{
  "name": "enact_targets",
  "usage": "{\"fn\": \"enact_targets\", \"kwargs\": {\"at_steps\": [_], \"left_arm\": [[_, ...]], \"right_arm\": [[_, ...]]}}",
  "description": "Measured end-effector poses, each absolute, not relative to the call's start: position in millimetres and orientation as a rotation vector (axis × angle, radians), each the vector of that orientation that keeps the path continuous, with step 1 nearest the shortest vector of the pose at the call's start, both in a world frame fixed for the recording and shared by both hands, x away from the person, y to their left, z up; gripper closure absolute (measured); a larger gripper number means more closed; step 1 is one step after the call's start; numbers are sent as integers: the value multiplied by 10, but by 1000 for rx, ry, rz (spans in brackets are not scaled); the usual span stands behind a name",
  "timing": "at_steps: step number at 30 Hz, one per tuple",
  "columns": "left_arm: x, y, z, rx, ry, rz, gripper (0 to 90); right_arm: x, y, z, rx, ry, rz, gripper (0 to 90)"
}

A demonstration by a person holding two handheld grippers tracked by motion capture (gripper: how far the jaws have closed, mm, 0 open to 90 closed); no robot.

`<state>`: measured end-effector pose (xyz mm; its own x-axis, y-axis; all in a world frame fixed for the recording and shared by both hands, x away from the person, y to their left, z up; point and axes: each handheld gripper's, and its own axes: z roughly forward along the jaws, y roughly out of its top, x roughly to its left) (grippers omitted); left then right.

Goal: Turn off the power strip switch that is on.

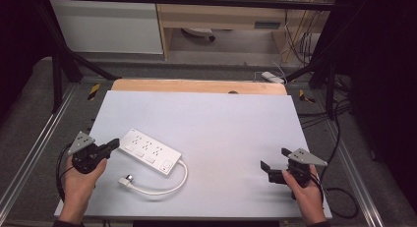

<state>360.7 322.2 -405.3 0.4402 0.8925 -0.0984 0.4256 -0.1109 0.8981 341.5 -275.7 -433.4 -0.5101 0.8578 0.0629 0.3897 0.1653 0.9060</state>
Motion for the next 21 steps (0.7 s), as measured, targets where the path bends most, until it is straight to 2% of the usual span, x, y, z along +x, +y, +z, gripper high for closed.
{"fn": "enact_targets", "kwargs": {"at_steps": [21], "left_arm": [[3690, 3215, -4209, 1809, 1191, 555, 900]], "right_arm": [[3420, -2757, -4345, 1192, 1985, 1305, 32]]}}
